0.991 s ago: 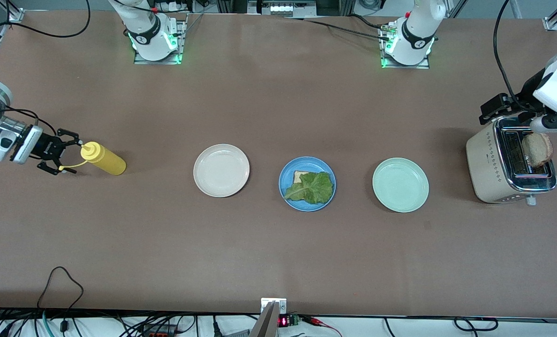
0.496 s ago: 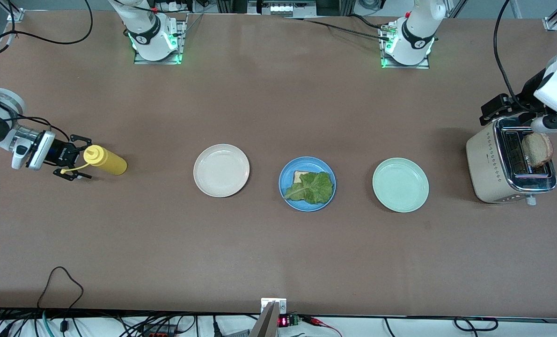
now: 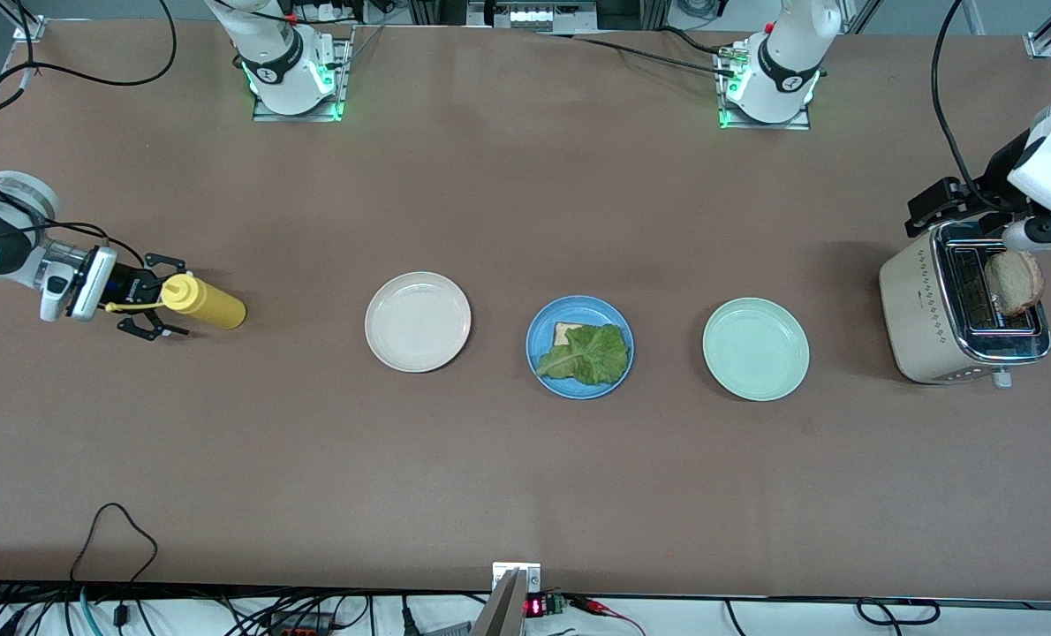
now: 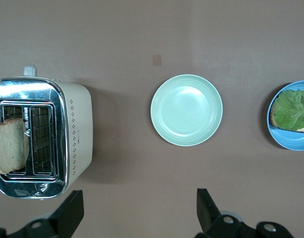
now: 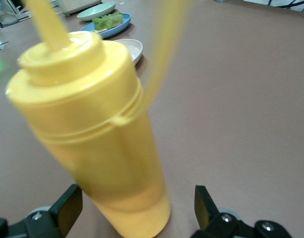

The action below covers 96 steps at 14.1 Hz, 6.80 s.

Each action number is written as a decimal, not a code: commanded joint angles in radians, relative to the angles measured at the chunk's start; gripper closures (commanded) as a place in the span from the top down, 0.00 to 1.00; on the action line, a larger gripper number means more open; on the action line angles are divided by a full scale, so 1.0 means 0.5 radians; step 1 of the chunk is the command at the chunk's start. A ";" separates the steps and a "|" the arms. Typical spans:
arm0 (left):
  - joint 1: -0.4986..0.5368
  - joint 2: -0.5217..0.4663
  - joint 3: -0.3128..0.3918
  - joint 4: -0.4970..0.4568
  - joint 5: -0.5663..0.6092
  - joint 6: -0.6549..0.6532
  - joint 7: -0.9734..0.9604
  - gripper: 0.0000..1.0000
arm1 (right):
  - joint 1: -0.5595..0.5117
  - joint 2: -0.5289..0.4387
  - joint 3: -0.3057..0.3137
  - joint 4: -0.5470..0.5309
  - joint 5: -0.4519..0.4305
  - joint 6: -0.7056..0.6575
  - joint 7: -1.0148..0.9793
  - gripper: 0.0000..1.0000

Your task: Make sandwich in blue plate with both arms

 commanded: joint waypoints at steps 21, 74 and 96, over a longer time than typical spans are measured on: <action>0.014 -0.038 -0.008 -0.034 -0.008 0.030 0.026 1.00 | 0.573 -0.489 0.108 -0.023 -0.139 0.446 0.750 0.00; -0.014 -0.182 -0.017 -0.145 -0.008 0.103 0.020 1.00 | 0.449 -0.874 0.105 -0.063 -0.610 0.036 0.900 0.00; 0.362 0.335 0.069 0.196 -0.001 0.073 0.172 1.00 | -0.031 -0.014 0.105 0.062 -0.131 -0.133 -0.138 0.98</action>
